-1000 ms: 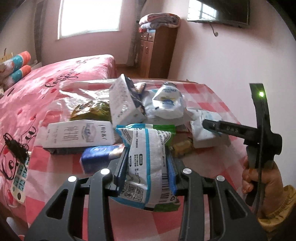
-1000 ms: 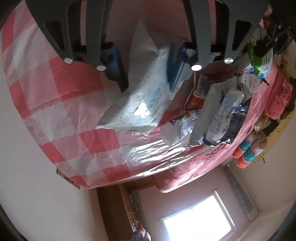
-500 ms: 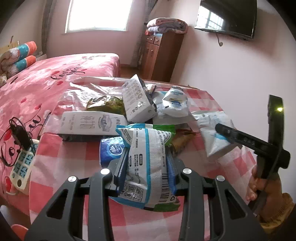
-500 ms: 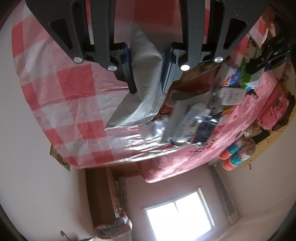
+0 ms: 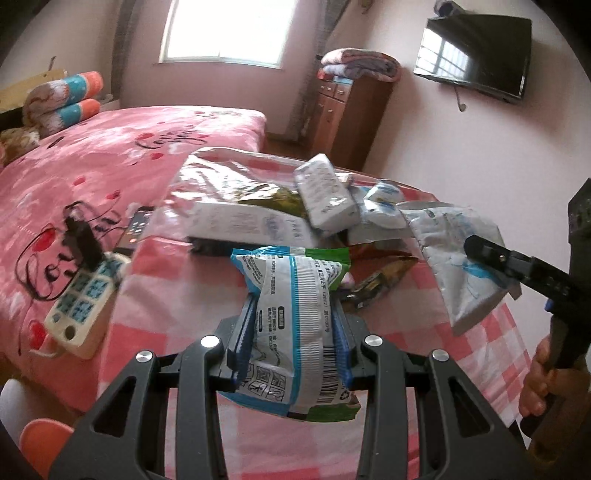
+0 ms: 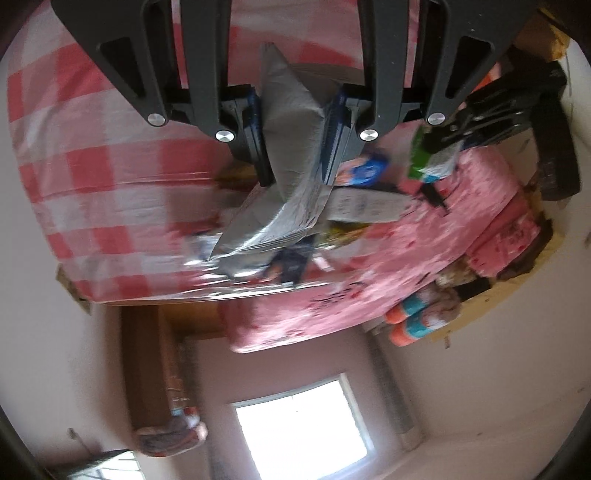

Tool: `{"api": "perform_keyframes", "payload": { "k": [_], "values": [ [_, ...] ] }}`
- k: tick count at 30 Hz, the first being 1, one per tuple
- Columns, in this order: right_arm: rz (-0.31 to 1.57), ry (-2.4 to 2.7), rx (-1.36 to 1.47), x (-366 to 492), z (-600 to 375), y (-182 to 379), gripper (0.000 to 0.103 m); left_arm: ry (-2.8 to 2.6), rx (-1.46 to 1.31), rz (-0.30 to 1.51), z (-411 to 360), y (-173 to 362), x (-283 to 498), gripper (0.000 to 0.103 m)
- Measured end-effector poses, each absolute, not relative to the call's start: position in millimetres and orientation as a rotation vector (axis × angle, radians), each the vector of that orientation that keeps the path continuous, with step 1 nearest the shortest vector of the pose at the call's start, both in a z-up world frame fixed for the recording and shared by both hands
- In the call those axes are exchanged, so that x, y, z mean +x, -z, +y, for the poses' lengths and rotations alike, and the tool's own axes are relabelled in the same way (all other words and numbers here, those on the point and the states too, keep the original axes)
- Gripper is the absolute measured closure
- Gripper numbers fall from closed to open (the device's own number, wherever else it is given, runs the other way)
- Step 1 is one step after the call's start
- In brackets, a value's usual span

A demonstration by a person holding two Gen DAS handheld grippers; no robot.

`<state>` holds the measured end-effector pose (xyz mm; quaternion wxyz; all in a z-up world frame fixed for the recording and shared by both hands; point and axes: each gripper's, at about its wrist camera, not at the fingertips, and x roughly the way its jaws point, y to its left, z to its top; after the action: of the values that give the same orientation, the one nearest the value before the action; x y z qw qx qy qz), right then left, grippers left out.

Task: Collect trash
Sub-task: 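Carry both held packets over the pink bucket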

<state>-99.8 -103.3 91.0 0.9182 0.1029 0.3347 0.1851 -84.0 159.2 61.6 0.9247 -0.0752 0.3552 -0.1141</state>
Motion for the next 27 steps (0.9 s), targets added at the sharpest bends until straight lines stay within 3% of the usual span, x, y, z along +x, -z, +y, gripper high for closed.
{"api": "perform_keyframes", "payload": {
  "k": [14,27],
  "values": [
    [0.795,-0.868,0.065,-146.0,80.4,-91.7,0.073,-0.083,-0.22,0.76,295.5,-47.9,-170.5,0.064],
    [0.93,-1.168,-0.193,-203.7,228.4,-38.6,0.073,-0.327,-0.359,0.902,393.6,19.1,-246.2,0.064]
  ]
}}
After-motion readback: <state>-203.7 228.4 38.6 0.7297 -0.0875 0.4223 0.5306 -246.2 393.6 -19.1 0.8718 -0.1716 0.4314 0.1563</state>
